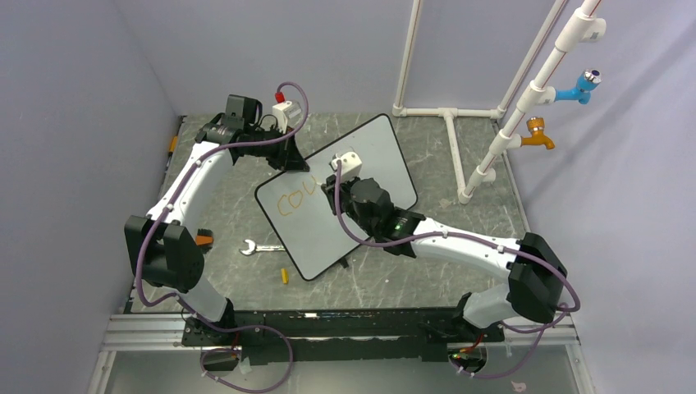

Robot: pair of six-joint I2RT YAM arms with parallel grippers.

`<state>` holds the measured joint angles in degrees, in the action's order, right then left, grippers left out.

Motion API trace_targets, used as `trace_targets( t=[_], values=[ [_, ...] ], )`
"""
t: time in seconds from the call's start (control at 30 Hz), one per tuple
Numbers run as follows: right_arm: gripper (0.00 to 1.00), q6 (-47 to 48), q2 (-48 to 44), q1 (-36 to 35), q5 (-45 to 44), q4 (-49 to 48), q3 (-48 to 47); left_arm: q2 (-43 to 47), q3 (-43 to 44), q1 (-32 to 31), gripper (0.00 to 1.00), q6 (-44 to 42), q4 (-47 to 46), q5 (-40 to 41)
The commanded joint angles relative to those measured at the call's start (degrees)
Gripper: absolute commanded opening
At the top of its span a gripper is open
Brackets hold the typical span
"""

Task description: Write a sentence on the whiteboard

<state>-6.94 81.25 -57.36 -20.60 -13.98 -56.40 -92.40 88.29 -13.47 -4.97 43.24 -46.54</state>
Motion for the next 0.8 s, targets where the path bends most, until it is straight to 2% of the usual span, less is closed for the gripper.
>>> trace_targets(
  t=[0.0, 0.5, 0.77],
  values=[
    [0.0, -1.79, -0.6, 0.48, -0.94, 1.47, 3.04, 2.11, -0.1, -0.56, 0.0, -4.26, -0.49, 3.37],
    [0.0, 2.51, -6.74, 0.54, -3.25, 5.71, 0.23, 2.14, -0.17, -0.57, 0.0, -4.26, -0.43, 3.46],
    [0.0, 5.68, -5.06, 0.97, -3.39, 4.0, -3.36, 2.11, -0.27, -0.58, 0.0, -4.27, -0.38, 3.46]
  ],
)
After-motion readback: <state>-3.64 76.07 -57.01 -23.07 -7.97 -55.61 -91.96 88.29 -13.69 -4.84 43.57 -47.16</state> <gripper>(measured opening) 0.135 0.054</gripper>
